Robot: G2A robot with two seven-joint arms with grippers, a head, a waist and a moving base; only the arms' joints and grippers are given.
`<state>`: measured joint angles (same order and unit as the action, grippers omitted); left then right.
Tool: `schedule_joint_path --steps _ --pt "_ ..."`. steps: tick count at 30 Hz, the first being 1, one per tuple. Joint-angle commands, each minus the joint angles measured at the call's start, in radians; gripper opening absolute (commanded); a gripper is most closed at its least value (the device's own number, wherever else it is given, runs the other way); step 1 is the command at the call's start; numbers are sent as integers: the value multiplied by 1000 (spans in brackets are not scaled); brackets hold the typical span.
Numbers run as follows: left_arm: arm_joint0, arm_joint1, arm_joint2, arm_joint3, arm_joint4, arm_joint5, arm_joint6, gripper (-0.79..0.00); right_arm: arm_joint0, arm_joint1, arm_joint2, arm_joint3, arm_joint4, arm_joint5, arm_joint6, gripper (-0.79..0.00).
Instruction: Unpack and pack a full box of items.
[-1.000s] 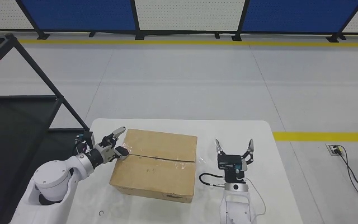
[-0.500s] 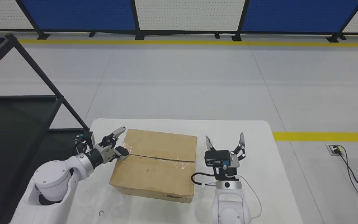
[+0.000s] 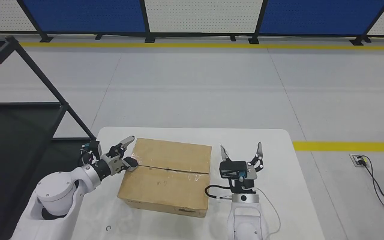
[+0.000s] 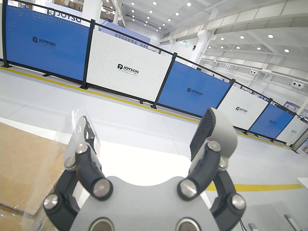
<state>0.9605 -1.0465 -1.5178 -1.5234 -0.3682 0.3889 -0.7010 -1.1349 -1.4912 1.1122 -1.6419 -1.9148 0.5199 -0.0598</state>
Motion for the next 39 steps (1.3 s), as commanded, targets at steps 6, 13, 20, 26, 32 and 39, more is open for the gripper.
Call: schedule_joint_path --steps 6,13,20,26,32,39 --pt "0 0 0 0 0 0 0 0 41 -14 -45 -10 -80 -12 69 0" --pt "0 0 0 0 0 0 0 0 134 -39 -108 40 -166 -28 166 0" --pt "0 0 0 0 0 0 0 0 191 -62 -161 81 -212 -53 197 0" --pt "0 0 0 0 0 0 0 0 218 -81 -199 108 -246 -60 216 0" --pt "0 0 0 0 0 0 0 0 245 -100 -229 139 -270 -76 237 0" --pt "0 0 0 0 0 0 0 0 291 -125 -260 177 -295 -90 260 0"
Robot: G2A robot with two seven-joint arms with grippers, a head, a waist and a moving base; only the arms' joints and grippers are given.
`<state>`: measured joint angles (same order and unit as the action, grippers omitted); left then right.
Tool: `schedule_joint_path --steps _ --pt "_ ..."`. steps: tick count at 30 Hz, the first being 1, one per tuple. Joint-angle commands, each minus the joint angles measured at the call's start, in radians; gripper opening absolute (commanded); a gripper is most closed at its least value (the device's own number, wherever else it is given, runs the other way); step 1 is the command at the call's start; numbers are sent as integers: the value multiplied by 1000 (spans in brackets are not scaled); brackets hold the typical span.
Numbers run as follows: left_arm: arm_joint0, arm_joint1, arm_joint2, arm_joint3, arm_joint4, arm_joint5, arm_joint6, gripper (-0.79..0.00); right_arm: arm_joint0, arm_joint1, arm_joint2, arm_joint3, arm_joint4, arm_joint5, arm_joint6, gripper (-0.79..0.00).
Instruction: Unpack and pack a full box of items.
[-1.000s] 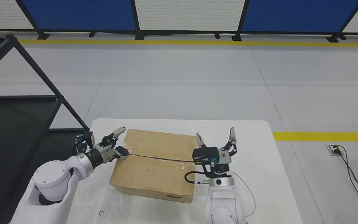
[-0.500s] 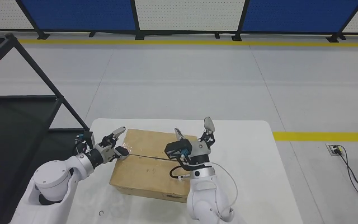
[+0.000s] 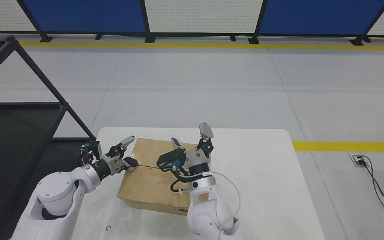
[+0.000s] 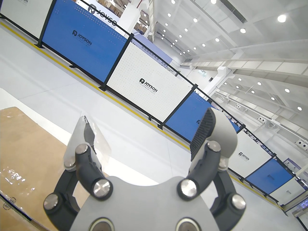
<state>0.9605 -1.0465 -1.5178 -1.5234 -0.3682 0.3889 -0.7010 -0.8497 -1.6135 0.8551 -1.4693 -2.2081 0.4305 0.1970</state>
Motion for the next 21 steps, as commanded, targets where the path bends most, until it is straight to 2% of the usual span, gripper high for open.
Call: schedule_joint_path --steps 1,9,21 --pt "0 0 0 0 0 0 0 0 14 -7 -8 10 -4 -5 6 0" --pt "11 -1 -3 -3 -6 -12 19 0 73 -41 -50 70 -35 -17 36 0" --pt "43 9 -58 4 -39 -26 45 0 138 -88 -81 146 -70 -31 72 0"
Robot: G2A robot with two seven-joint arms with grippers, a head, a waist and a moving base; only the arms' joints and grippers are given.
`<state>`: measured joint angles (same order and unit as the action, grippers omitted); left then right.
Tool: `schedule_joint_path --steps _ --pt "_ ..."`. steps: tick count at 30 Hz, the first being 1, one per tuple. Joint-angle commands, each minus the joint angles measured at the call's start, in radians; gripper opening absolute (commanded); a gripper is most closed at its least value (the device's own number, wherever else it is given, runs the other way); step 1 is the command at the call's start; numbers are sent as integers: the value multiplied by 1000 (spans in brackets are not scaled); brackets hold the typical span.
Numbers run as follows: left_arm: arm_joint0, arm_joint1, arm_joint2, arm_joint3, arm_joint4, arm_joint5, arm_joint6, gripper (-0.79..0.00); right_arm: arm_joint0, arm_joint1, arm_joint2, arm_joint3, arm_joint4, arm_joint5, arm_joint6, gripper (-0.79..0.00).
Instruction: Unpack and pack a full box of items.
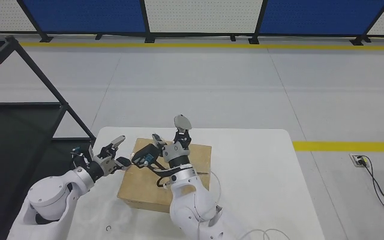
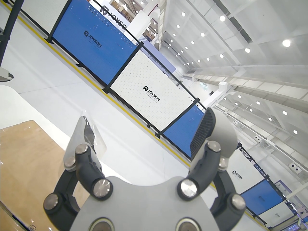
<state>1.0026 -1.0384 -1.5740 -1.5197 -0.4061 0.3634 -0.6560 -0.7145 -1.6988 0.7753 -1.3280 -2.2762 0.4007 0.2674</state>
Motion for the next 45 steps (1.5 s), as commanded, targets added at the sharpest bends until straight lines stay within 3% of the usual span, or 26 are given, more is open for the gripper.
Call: schedule_joint_path --steps 1,19,38,42,45 --pt "1 1 -3 0 -2 0 -1 0 6 -6 -2 11 -3 -2 4 0" --pt "7 10 -25 17 -33 -8 21 0 40 -65 -30 121 -21 -49 6 0" --pt "73 21 -106 -4 -87 -28 69 0 110 -133 -42 285 15 -69 -34 0" --pt "84 23 -114 -10 -92 -29 76 0 122 -146 -41 308 16 -50 -46 0" --pt "89 24 -117 -13 -98 -29 80 0 117 -152 -30 294 3 21 -64 0"
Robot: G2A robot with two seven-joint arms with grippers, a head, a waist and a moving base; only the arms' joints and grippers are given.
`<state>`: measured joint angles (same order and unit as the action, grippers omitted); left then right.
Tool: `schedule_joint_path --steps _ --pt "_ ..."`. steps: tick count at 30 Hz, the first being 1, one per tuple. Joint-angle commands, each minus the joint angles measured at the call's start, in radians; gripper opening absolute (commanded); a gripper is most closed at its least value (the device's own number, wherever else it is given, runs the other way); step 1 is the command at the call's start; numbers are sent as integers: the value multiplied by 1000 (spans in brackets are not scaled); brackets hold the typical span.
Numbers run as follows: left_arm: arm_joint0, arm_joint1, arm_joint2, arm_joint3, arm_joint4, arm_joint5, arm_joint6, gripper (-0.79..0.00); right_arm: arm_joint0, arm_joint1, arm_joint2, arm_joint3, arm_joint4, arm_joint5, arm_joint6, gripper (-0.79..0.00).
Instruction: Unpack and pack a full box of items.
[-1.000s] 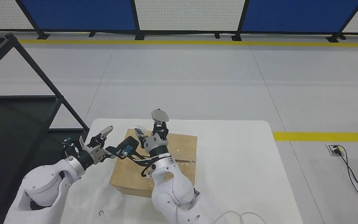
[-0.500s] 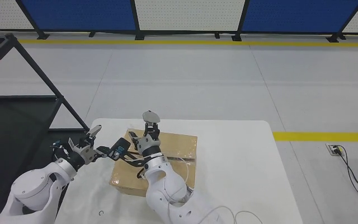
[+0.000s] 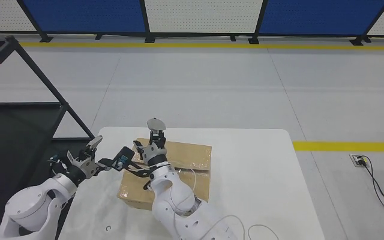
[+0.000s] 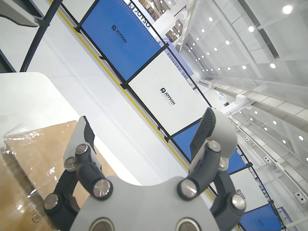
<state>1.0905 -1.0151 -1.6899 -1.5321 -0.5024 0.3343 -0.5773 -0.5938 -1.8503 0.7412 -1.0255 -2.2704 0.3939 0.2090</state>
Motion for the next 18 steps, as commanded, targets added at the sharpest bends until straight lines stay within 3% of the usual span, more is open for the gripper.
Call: schedule_joint_path --steps 1,7,12,18 --pt "3 1 -1 -3 -2 0 3 0 -13 -1 11 -24 -3 50 -16 0" --pt "65 -1 -35 -71 -29 -26 60 0 -143 19 41 -222 -61 153 -153 0" --pt "276 -14 -113 -250 -84 -116 216 0 -320 56 65 -421 -138 148 -318 0" --pt "276 -14 -113 -250 -84 -116 216 0 -330 59 68 -430 -148 149 -321 0"
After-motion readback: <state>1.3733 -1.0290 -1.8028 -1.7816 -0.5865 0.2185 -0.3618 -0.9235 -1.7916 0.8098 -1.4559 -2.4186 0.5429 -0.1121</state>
